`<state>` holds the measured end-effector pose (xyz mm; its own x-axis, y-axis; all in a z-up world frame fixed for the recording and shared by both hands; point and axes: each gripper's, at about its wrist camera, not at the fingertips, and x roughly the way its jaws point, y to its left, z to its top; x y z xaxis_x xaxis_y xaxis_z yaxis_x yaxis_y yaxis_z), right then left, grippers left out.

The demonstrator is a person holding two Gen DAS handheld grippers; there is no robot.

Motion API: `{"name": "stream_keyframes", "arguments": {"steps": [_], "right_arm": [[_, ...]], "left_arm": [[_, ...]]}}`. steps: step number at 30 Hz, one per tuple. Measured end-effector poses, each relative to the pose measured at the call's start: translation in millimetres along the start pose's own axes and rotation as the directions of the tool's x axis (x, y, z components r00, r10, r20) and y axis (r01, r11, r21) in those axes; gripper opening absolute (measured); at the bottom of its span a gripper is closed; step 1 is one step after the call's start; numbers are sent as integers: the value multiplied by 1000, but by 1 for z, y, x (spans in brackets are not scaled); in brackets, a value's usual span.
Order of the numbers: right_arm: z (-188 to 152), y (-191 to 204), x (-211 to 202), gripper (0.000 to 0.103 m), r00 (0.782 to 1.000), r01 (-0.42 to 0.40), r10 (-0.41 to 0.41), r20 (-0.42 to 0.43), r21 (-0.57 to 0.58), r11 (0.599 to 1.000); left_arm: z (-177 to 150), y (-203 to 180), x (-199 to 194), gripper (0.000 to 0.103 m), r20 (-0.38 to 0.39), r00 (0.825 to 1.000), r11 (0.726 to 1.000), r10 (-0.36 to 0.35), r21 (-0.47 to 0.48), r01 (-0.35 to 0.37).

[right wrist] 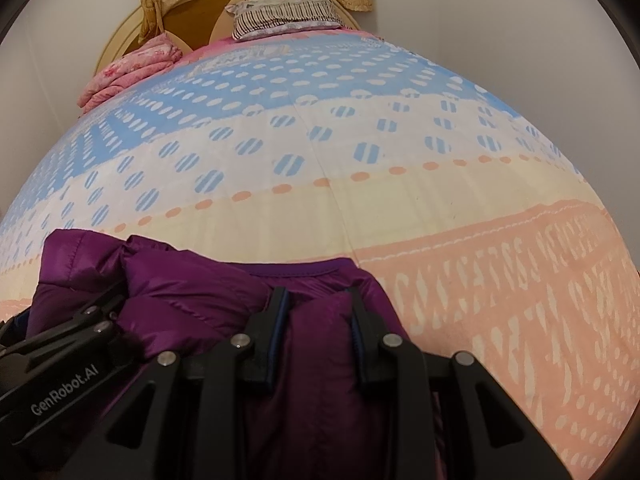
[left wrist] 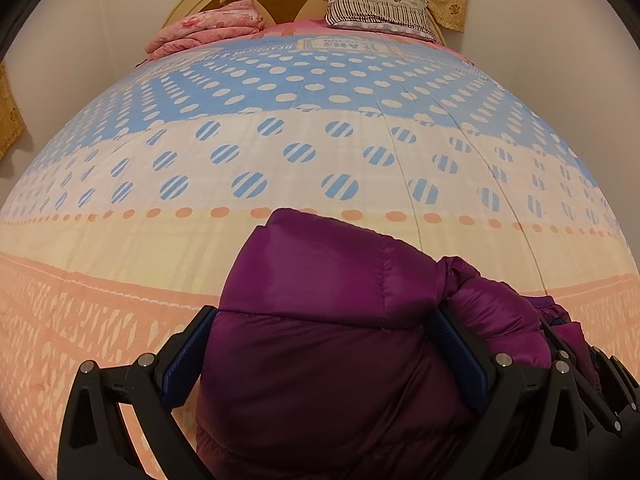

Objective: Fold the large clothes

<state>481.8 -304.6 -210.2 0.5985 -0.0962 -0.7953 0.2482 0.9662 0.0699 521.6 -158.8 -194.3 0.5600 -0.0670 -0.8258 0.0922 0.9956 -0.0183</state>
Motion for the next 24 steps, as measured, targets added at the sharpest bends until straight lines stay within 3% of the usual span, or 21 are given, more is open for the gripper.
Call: {"name": "stream_keyframes", "arguments": {"steps": [16, 19, 21, 24], "right_arm": [[1, 1, 1, 31, 1000, 7, -7, -4, -5, 1000], [1, -1, 0, 32, 1000, 1, -1, -5, -3, 1000], [1, -2, 0, 32, 1000, -9, 9, -5, 2, 1000], [5, -8, -8, 35, 997, -69, 69, -21, 24, 997]], "left_arm": [[1, -4, 0, 102, 3, 1000, 1000, 12, 11, -12], [3, 0, -1, 102, -11, 1000, 1000, -17, 0, 17], [5, 6, -9, 102, -31, 998, 998, -58, 8, 58], [0, 17, -41, 102, 8, 999, 999, -46, 20, 46]]}}
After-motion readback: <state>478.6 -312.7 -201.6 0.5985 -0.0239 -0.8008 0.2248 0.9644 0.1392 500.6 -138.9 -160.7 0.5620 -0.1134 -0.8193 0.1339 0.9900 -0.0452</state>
